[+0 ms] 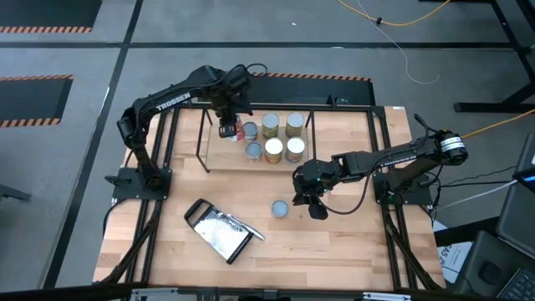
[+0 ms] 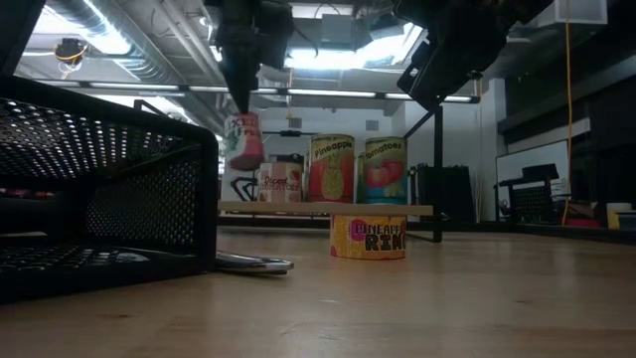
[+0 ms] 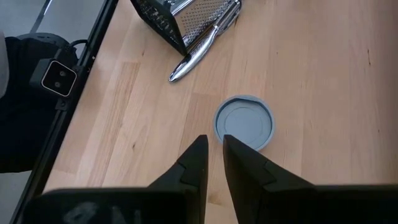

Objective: Pick and place cans onto a shelf
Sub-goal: Put the canned mixed fruits on the shelf

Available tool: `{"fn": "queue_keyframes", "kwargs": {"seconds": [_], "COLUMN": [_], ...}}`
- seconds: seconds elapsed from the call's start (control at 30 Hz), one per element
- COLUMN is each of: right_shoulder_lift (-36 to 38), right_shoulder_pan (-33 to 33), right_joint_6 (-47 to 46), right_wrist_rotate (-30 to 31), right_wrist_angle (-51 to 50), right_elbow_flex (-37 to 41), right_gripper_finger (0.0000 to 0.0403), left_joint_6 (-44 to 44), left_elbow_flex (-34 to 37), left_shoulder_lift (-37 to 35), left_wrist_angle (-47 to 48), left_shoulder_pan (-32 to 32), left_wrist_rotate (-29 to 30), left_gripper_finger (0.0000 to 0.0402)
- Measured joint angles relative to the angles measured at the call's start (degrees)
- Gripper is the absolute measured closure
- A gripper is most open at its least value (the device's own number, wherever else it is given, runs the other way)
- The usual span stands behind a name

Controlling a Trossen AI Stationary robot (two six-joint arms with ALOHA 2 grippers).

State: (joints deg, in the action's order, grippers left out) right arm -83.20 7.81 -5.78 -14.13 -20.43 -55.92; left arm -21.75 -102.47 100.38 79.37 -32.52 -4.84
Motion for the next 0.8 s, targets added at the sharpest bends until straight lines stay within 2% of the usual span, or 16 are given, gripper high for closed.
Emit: {"fn": "queue_keyframes", "kwargs": {"seconds": [0.2, 0.37, 0.5, 0.8], "right_shoulder_lift": [0.0, 0.0, 0.0, 0.0], "right_shoulder_pan": [0.0, 0.0, 0.0, 0.0], "right_joint_6": [0.0, 0.0, 0.0, 0.1], "right_wrist_rotate": [0.0, 0.0, 0.0, 0.0], "right_wrist_angle": [0.0, 0.0, 0.0, 0.0], "right_elbow_flex": [0.0, 0.0, 0.0, 0.0], "right_gripper_finger": [0.0347, 0.0347, 0.0347, 0.0347], "left_joint_6": [0.4, 0.8, 0.8, 0.8], "left_elbow_flex": [4.8, 10.6, 14.5, 16.4], "left_shoulder_lift": [0.5, 0.5, 0.5, 0.5], "left_wrist_angle": [-2.2, -3.8, -6.0, -7.7], "left_shoulder_pan": [0.0, 0.1, 0.1, 0.1], "left_wrist_rotate": [0.4, 4.2, 4.9, 4.6], "left_gripper_finger": [0.0374, 0.0374, 0.0374, 0.0374]}}
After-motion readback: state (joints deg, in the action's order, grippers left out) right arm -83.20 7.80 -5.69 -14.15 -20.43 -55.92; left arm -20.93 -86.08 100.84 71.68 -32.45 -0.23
